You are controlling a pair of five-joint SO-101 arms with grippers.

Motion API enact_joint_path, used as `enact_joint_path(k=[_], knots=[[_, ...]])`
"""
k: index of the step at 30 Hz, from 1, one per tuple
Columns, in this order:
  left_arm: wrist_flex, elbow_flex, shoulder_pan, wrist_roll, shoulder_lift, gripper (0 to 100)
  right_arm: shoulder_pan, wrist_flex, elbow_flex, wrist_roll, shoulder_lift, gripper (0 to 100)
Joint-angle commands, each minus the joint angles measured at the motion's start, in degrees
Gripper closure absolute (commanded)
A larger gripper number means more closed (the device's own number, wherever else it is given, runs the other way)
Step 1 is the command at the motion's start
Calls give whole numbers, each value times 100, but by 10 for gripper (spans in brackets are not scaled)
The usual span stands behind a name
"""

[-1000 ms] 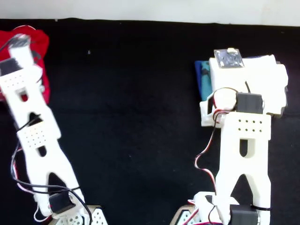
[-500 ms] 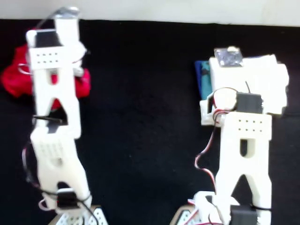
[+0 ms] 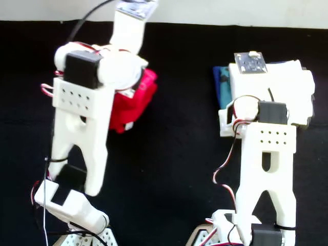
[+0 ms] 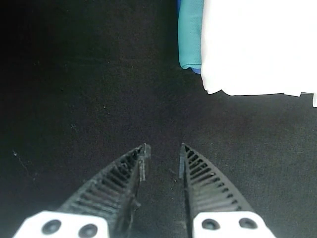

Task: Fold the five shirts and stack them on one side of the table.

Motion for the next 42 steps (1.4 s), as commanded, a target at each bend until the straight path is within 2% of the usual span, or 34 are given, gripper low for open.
enact_joint_path(k=[1,6,9,12,20,24,30,36,39,42], knots=[[-70,-242,391,185,-295,992,-13,-110,13,-62,-189,893],[-44,-1138,787,431,-295,992,-4,-268,163,-62,-189,893],[-44,-1420,769,545,-286,992,-4,-444,356,-62,-189,893],[-35,-1182,400,545,-233,992,-4,-567,479,-62,-189,893],[-211,1182,-1174,510,-233,992,-4,-567,426,-62,-189,893],[-932,2703,-1912,492,-233,992,-22,-567,426,-62,-189,893],[-2532,4321,-2870,-44,-233,992,-75,-910,462,-62,-145,893],[-3956,4945,-3662,-325,-233,992,-884,-1367,479,-62,-127,893],[-4352,4998,-4004,-440,-224,992,-1481,-1622,462,-70,48,893],[-4536,4963,-4224,-448,-110,992,-1895,-1842,418,-413,629,893]])
